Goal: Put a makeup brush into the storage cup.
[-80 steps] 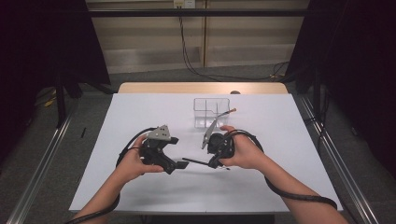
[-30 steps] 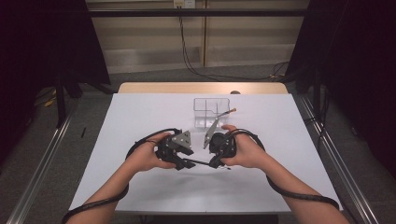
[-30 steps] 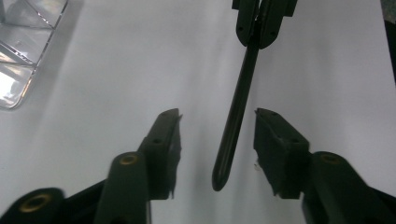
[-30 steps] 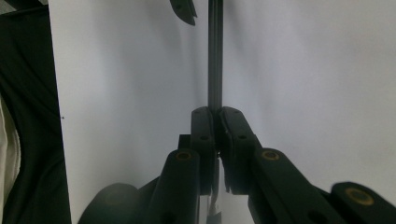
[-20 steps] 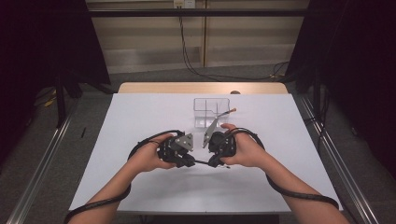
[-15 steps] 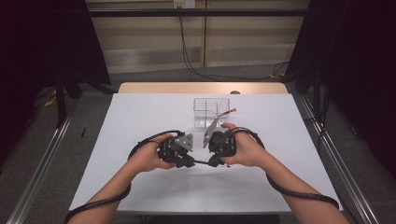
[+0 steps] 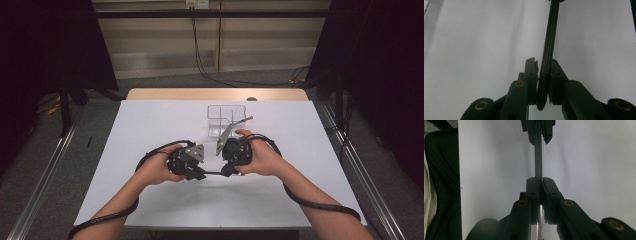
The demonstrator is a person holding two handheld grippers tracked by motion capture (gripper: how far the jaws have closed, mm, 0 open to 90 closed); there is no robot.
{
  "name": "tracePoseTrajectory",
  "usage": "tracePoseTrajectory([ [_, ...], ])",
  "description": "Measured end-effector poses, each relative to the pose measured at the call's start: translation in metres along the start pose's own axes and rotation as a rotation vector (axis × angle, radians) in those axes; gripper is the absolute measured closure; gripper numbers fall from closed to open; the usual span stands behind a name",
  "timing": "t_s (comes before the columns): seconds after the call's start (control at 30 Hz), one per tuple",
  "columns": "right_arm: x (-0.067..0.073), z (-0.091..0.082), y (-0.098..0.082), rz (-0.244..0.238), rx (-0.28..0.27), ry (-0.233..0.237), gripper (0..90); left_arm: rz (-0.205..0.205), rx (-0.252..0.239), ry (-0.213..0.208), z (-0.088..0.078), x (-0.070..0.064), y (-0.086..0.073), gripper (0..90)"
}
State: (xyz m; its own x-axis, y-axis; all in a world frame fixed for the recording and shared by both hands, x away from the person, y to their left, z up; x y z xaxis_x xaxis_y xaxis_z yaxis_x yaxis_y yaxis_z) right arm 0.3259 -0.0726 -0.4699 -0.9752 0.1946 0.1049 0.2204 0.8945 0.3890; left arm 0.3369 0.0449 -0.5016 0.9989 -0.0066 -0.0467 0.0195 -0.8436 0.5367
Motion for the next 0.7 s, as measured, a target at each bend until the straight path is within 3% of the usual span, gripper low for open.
tracePoseTrajectory([
  [0.2, 0.002, -0.001, 0.001, 0.017, -0.004, 0.002, 84.5, -0.017, -0.007, -0.011, 0.004, -0.002, -0.001, 80.1],
  [0.33, 0.001, 0.004, -0.005, -0.02, 0.024, 0.013, 84.5, -0.018, -0.022, -0.016, 0.004, -0.002, 0.001, 74.9],
  [0.7, -0.005, 0.01, -0.013, 0.0, 0.037, 0.005, 84.5, -0.023, -0.038, -0.023, -0.003, 0.0, 0.007, 69.2],
])
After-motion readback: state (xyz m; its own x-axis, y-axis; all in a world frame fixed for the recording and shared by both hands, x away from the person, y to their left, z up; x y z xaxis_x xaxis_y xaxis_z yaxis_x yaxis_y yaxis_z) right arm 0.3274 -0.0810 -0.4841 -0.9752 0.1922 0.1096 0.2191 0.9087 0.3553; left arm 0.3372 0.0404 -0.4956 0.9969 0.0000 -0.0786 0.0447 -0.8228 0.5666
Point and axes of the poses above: each handheld gripper's, and its own axes: z roughly forward along the jaws, y roughly out of its top, x roughly to its left, the point moved 8 cm from there along z, roughly forward along the jaws
